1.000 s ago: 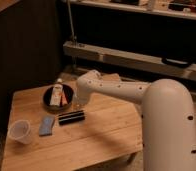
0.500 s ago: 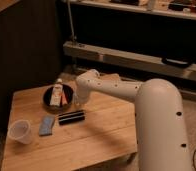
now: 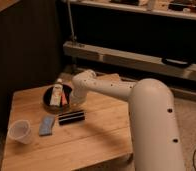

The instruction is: Push the eraser across the table

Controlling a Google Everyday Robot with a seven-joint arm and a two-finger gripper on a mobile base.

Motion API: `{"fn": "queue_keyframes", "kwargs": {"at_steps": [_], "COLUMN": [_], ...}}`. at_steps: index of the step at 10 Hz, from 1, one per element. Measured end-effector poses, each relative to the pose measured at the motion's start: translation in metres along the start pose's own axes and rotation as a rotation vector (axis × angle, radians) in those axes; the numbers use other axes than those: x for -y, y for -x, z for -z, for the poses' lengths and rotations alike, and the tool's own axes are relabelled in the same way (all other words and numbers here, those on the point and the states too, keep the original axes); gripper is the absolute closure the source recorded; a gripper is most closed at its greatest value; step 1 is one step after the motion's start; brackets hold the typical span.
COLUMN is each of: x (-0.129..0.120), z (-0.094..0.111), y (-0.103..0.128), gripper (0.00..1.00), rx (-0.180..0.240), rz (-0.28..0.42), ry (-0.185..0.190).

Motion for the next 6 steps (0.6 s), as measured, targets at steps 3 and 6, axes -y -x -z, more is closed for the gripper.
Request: {"fn": "queue_keyframes", "kwargs": {"at_steps": [3,6], "x": [0.008,0.022], "z": [-0.004,-0.008], "y": [0.006,0.033], "gripper": [1.0,1.0], "rx": [0.025,0.058], "rz": [0.042,0.104], "ry": [-0.003,0.009]}}
